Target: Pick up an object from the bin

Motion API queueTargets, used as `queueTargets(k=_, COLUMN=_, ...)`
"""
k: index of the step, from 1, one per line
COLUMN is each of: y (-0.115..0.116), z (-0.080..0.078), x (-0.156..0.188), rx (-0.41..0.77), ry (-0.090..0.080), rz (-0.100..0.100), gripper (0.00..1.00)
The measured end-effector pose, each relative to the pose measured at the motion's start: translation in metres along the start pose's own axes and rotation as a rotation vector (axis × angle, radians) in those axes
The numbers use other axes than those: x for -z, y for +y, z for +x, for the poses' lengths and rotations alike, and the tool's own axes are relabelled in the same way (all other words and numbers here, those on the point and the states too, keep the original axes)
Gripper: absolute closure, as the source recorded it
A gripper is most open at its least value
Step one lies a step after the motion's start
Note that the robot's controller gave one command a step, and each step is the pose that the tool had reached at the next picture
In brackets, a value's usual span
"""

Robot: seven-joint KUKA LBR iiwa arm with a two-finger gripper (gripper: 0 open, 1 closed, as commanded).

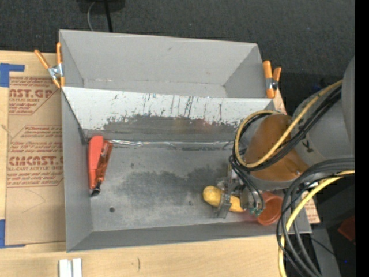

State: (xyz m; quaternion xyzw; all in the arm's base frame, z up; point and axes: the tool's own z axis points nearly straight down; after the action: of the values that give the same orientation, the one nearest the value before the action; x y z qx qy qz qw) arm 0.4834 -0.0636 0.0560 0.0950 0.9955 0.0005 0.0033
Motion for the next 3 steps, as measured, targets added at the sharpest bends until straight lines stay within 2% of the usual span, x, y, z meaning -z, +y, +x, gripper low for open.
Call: queueTargets(k=3, y=0.001, z=0.002, x=0.049, rx=0.001, ry=0.008, rz=-0.001, gripper=1.00)
